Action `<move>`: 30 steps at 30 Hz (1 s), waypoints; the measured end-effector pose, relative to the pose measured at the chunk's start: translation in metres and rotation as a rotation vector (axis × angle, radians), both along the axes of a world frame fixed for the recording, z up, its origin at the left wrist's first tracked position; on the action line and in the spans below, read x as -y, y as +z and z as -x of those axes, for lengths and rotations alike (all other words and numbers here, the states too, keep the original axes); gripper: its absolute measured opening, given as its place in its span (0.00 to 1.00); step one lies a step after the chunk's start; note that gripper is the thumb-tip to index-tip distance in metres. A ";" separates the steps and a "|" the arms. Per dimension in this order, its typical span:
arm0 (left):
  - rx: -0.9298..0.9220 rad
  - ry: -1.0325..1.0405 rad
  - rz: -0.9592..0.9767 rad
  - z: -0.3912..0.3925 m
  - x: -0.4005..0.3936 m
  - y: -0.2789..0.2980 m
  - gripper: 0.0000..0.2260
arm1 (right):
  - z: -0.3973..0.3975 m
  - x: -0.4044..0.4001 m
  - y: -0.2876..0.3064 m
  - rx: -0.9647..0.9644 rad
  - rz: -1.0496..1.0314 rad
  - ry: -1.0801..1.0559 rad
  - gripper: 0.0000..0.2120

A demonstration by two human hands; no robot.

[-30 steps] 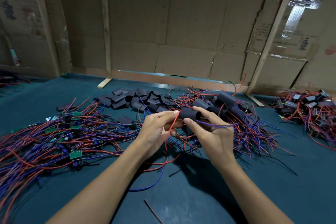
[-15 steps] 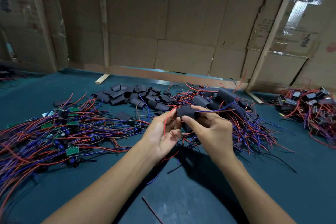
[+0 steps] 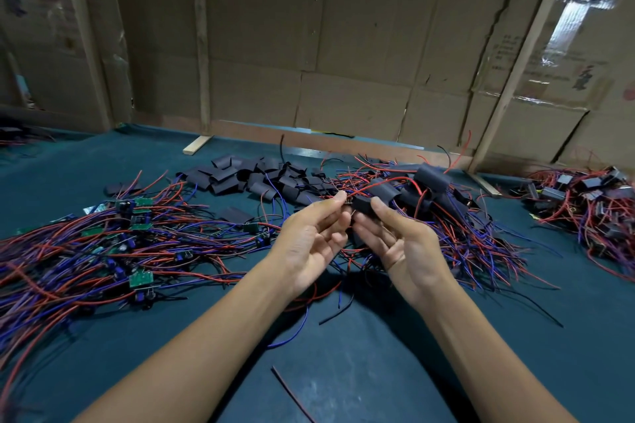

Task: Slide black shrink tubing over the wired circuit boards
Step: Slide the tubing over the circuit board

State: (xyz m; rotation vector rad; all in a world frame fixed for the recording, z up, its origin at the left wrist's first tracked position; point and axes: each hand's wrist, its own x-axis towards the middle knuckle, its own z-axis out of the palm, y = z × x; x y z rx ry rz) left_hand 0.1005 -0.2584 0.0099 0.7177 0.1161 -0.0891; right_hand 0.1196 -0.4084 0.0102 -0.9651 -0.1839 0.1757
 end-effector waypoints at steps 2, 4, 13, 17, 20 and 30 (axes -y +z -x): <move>0.029 0.016 -0.038 0.001 0.000 0.000 0.10 | 0.001 0.000 0.002 -0.023 -0.020 0.027 0.06; 0.050 0.030 -0.061 0.001 0.001 0.001 0.11 | 0.002 0.000 0.003 -0.033 -0.012 0.052 0.09; 0.143 0.089 -0.185 0.001 0.002 0.000 0.08 | 0.004 -0.004 0.002 0.041 0.023 -0.047 0.05; 0.114 0.133 -0.143 0.001 0.005 -0.002 0.10 | 0.005 -0.008 -0.001 0.157 0.086 -0.120 0.06; 0.079 0.114 -0.106 0.002 0.003 -0.002 0.11 | 0.006 -0.011 -0.002 0.211 0.159 -0.176 0.10; 0.064 0.057 -0.099 0.001 0.004 -0.004 0.03 | 0.006 -0.004 0.002 0.015 0.107 -0.095 0.10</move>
